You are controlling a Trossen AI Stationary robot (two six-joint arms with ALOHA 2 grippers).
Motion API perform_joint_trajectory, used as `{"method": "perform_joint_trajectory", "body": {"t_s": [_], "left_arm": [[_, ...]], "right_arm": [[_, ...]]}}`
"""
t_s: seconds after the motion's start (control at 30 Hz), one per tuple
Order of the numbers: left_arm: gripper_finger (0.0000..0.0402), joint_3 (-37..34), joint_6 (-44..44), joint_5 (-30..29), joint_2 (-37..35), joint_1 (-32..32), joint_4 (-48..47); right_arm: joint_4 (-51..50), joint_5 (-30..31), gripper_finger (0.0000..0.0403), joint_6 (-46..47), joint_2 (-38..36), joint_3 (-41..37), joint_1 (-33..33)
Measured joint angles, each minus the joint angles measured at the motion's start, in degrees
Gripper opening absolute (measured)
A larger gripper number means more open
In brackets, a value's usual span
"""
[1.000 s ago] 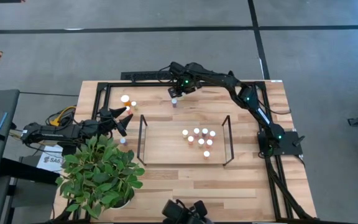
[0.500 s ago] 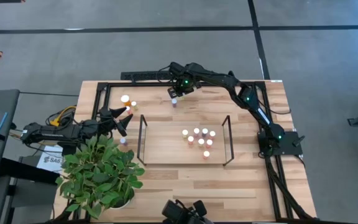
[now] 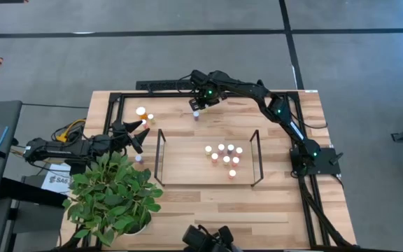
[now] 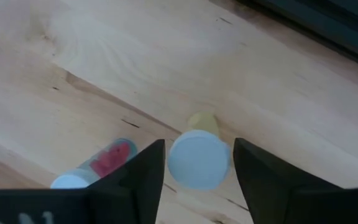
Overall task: Pick and place medicine bottles onto shelf by color
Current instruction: Put the yellow pill bottle on the shelf
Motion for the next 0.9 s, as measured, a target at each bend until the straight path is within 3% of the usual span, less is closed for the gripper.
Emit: {"method": "perform_joint_trajectory", "body": {"t_s": [0.9], "left_arm": [[0.0265, 0.01, 0.00, 0.00, 0.00, 0.00, 0.01]], "right_arm": [[-1.34, -1.02, 0.0230, 2.22, 0.00, 0.00, 0.02]]}}
